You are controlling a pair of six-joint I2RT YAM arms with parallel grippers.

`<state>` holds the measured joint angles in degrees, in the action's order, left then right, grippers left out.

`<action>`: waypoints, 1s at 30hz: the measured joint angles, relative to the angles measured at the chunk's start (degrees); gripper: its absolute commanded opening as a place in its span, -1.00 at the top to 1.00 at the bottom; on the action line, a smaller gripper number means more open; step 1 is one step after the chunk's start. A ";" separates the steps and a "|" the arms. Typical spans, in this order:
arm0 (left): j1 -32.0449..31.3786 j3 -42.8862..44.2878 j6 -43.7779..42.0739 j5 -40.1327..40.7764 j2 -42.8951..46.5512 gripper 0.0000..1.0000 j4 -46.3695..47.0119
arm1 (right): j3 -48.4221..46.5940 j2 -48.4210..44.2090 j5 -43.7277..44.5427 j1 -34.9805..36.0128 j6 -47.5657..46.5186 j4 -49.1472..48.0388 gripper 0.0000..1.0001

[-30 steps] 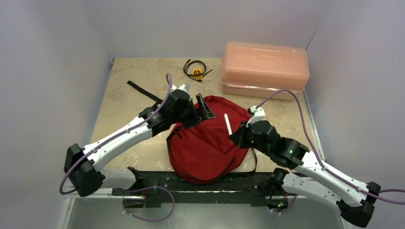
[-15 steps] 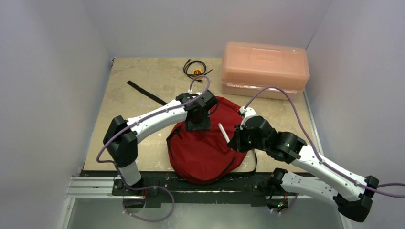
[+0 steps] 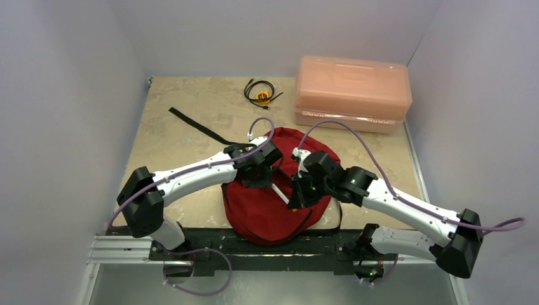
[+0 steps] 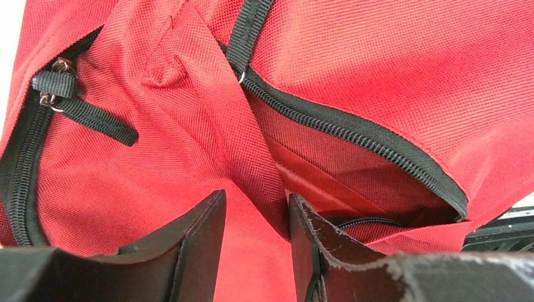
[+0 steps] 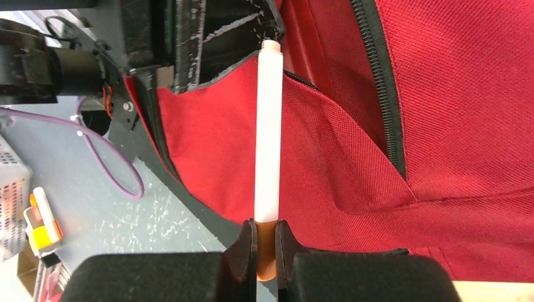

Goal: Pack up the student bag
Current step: Place the stationery in the student bag.

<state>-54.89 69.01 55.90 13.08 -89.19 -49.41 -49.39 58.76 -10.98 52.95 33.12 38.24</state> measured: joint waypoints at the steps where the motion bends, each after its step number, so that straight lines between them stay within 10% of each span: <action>1: 0.00 -0.39 0.00 0.07 0.00 0.20 0.57 | 0.00 1.53 -0.57 0.00 0.13 -0.35 1.00; 17: 0.00 -8.02 -1.09 -0.11 6.29 0.22 10.01 | -6.05 19.10 17.31 -0.63 9.49 -8.63 1.00; 25: 0.04 -13.20 -1.97 -0.44 12.20 0.25 15.08 | -4.20 19.74 24.70 -0.35 1.73 -19.80 0.41; 30: 0.04 -15.30 -2.69 -0.22 19.12 0.19 15.45 | -5.01 24.52 31.45 0.22 -5.38 -22.14 -0.30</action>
<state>-54.85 53.71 53.21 12.86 -70.06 -33.95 -54.39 83.29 20.47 53.17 27.75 16.10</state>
